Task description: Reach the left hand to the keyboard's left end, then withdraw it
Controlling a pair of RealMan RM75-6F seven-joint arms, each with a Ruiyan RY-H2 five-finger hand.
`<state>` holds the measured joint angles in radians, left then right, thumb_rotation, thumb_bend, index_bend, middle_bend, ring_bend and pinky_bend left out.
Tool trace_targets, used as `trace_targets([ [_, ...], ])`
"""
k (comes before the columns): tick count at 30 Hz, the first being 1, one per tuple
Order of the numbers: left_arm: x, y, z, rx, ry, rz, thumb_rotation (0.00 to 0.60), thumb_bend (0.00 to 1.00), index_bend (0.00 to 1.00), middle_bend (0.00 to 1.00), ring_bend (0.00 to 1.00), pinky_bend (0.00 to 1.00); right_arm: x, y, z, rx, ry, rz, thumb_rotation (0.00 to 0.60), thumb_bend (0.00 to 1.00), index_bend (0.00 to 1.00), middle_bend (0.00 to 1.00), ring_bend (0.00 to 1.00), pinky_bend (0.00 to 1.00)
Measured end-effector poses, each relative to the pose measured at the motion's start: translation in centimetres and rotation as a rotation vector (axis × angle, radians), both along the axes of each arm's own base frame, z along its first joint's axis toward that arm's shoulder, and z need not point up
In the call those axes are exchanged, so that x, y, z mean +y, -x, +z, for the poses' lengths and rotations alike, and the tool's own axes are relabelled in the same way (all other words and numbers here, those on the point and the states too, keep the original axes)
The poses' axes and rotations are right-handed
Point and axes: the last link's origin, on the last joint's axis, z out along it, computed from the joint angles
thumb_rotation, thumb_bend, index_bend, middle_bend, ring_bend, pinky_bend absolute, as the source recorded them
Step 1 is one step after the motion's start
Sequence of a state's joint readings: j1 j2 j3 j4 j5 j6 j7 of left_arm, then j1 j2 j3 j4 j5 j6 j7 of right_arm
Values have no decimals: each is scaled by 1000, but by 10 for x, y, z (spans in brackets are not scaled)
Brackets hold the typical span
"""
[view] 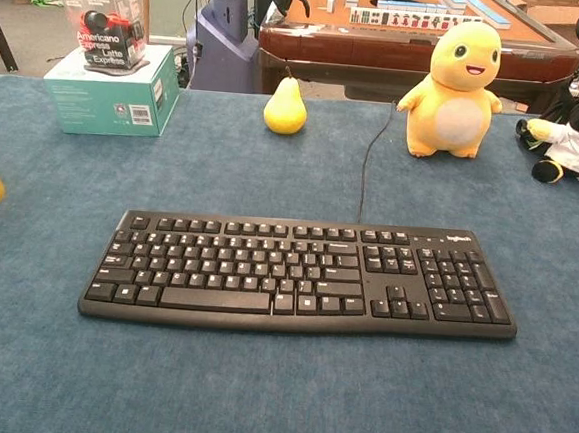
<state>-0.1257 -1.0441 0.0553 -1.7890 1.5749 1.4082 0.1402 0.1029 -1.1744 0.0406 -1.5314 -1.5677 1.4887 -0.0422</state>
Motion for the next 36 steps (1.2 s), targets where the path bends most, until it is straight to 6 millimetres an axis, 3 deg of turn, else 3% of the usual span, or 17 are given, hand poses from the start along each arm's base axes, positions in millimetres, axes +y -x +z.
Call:
trace_targets([
  [9,0,-1,-1,-7,1,-7,600,382,384,505,342,530,1,-1,0,1,1,3,600,190,409,359,272,501],
  [12,2,-2,-2,-29,-10,-11,600,382,393,538,415,601,1,-1,2,0,12,4,600,190,409,359,273,501],
  [18,8,-8,-4,-63,-20,-48,600,382,365,613,614,843,2,-2,5,-1,31,9,600,190,409,360,273,501],
  [24,18,-26,-6,-75,1,-119,600,382,385,792,799,995,-1,-3,9,-7,34,15,600,190,409,360,273,501],
  [31,24,-47,-8,-186,136,-131,600,382,387,955,927,1000,4,-4,11,-7,49,23,600,190,409,360,273,502],
  [36,32,-67,-8,-196,245,-177,600,382,370,995,963,1000,7,-5,10,1,50,23,600,191,408,360,273,501],
])
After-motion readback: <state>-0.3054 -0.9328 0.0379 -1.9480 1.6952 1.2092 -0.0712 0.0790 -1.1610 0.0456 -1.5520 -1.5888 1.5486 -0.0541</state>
